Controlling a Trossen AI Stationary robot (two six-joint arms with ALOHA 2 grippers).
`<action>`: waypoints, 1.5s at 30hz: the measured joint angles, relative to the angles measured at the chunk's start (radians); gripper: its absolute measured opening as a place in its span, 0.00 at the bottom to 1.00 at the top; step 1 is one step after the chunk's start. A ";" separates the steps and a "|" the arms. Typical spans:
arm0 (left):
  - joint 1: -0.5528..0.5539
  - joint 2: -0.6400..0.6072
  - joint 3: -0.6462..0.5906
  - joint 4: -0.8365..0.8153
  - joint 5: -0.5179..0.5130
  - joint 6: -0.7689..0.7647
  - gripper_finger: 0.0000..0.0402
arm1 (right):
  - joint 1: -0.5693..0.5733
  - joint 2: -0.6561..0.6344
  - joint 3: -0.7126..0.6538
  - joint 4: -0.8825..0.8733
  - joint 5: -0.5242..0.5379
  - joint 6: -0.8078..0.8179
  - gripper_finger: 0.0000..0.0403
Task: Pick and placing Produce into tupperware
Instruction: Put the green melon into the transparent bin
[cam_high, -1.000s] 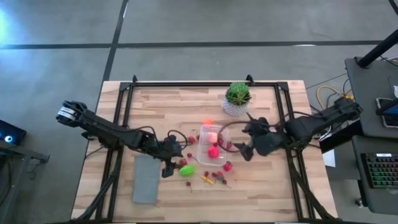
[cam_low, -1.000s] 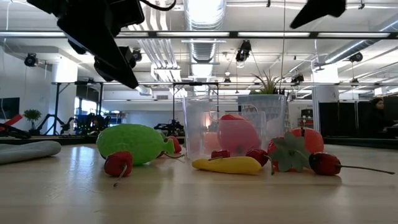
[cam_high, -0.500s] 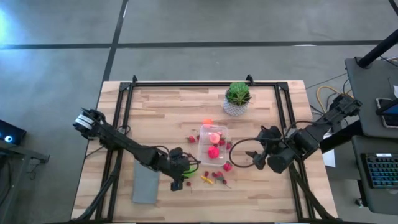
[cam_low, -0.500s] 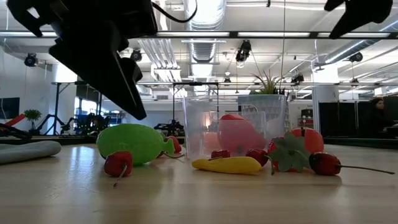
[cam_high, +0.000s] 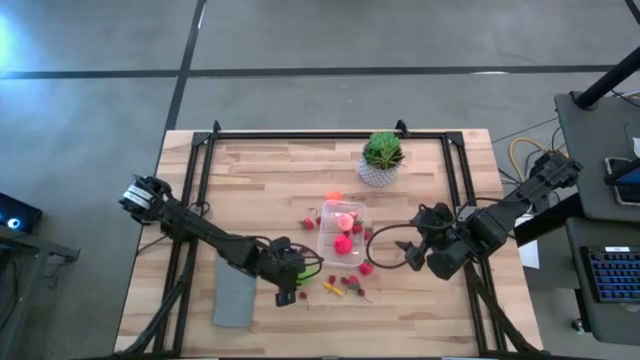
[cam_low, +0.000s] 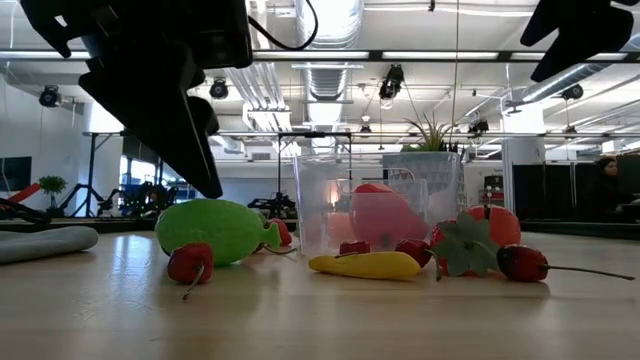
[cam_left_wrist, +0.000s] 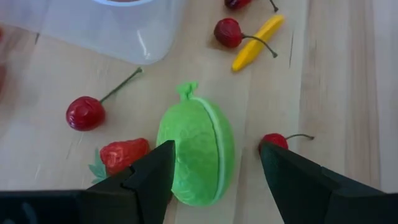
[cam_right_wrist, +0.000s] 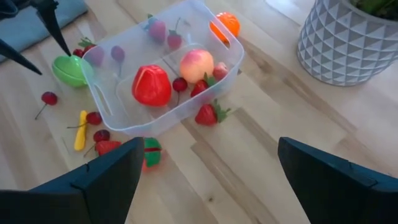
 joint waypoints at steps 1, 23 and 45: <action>0.000 0.000 0.000 -0.001 0.000 0.000 0.56 | 0.000 0.000 0.000 0.000 0.009 0.000 0.90; 0.000 0.103 0.048 0.002 -0.023 0.001 0.56 | 0.000 -0.001 0.000 0.006 0.015 0.002 0.90; 0.007 0.124 0.045 0.108 -0.098 0.000 0.56 | 0.000 -0.001 0.000 0.008 0.013 0.011 0.90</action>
